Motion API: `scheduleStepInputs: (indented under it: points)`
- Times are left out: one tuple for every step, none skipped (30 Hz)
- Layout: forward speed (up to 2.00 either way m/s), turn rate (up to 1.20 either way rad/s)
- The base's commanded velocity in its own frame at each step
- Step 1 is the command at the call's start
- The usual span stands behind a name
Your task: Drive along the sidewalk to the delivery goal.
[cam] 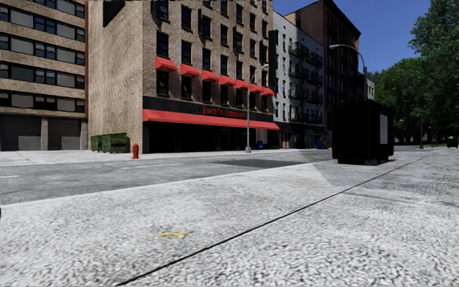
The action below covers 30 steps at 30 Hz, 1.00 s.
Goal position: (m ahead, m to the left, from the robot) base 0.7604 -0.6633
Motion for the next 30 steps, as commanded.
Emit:
scheduleStepInputs:
  points:
    - [1.34,-0.91]
    - [1.34,-0.9]
    - [1.34,-0.9]
    - [1.34,-0.89]
    - [1.34,-0.44]
    - [1.34,-0.3]
    - [1.33,-0.08]
    - [1.33,0.0]
    - [1.33,0.0]
    - [1.33,0.0]
    - [1.33,0.0]
    - [1.33,0.0]
    - [1.33,0.0]
    - [1.33,0.0]
    - [1.33,0.0]
    - [1.33,0.0]
    - [1.33,0.0]
    - [1.32,0.0]
    - [1.3,0.0]
    - [1.03,0.0]
    - [0.73,0.0]
    - [0.32,0.0]
    - [0.0,0.0]
    - [0.0,0.0]
    - [0.0,0.0]
    - [0.0,0.0]
    - [0.0,0.0]
    - [0.0,0.0]
    - [0.0,0.0]
    - [0.0,0.0]
